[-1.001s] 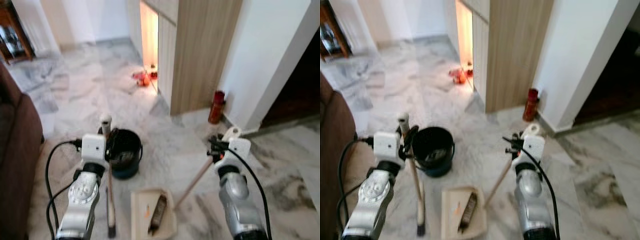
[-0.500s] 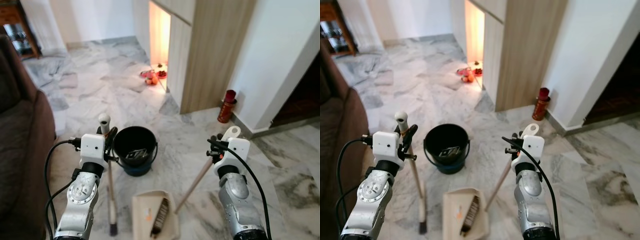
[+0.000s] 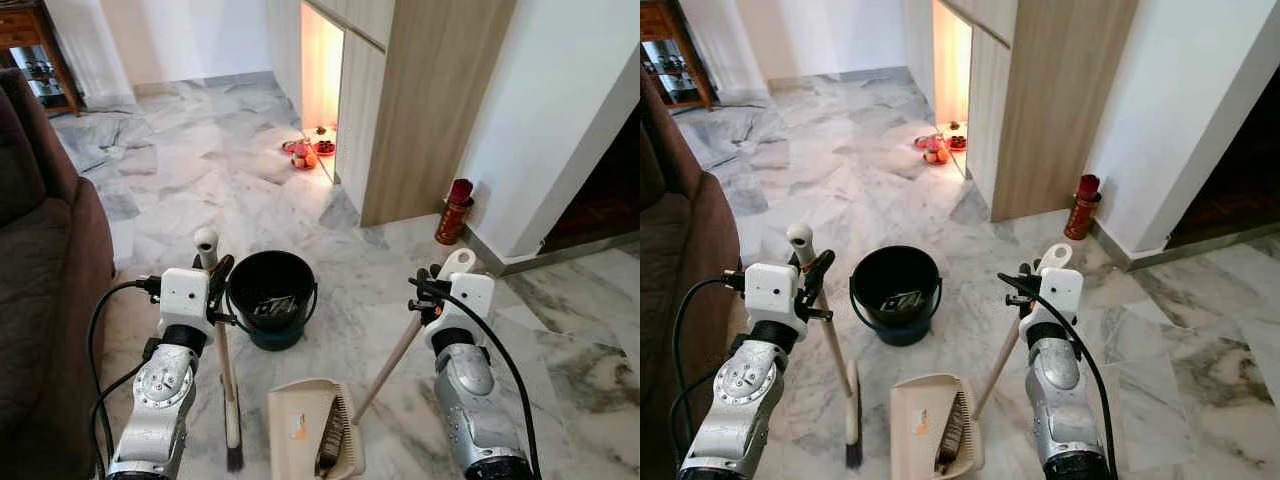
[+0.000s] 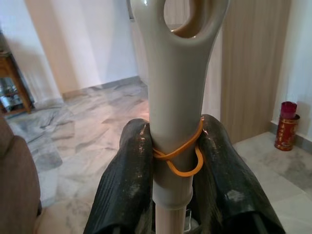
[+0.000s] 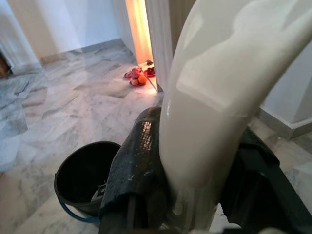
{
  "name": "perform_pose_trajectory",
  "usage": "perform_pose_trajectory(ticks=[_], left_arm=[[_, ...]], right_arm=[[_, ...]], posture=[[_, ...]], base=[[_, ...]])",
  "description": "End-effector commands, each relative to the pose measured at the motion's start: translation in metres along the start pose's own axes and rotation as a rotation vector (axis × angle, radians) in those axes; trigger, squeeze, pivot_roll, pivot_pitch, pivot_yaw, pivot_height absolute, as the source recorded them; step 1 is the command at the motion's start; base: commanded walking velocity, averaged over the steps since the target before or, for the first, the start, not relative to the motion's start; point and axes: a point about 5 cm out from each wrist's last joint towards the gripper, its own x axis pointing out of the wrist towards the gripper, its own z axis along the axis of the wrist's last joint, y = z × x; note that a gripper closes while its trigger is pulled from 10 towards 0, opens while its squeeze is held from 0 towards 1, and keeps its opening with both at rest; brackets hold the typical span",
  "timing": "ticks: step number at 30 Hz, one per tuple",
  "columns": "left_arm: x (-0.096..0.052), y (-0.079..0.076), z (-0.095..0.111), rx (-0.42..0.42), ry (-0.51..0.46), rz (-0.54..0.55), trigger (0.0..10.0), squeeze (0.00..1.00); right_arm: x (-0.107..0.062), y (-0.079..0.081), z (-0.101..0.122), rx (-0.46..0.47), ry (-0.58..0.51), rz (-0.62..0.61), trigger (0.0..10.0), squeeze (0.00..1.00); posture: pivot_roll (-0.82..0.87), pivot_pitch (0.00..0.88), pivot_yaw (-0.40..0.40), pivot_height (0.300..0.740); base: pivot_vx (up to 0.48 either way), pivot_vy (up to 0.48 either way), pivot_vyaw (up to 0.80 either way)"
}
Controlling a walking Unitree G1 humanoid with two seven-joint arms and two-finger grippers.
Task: Sweep floor
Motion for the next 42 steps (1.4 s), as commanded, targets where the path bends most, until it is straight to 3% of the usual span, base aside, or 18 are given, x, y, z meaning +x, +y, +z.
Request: perform_pose_trajectory(ticks=[1, 11, 42], left_arm=[[0.0039, 0.0020, 0.0074, 0.022, -0.028, 0.007, 10.0, 0.00], [0.0040, 0.0028, 0.0071, 0.025, -0.024, 0.010, 10.0, 0.00], [0.0042, 0.0017, 0.0070, 0.021, -0.026, 0.006, 10.0, 0.00]], right_arm=[[0.0034, 0.0055, 0.0106, 0.016, -0.044, 0.020, 10.0, 0.00], [0.0037, 0.0061, 0.0102, 0.022, -0.042, 0.021, 10.0, 0.00], [0.0040, 0.0106, 0.0131, 0.032, -0.048, 0.050, 10.0, 0.00]], posture=[[0.14, 0.000, -0.002, 0.740], [0.14, 0.000, 0.000, 0.740], [0.14, 0.000, 0.002, 0.740]], base=[[0.311, 0.000, 0.00], [0.322, 0.000, 0.00], [0.000, 0.000, 0.08]])
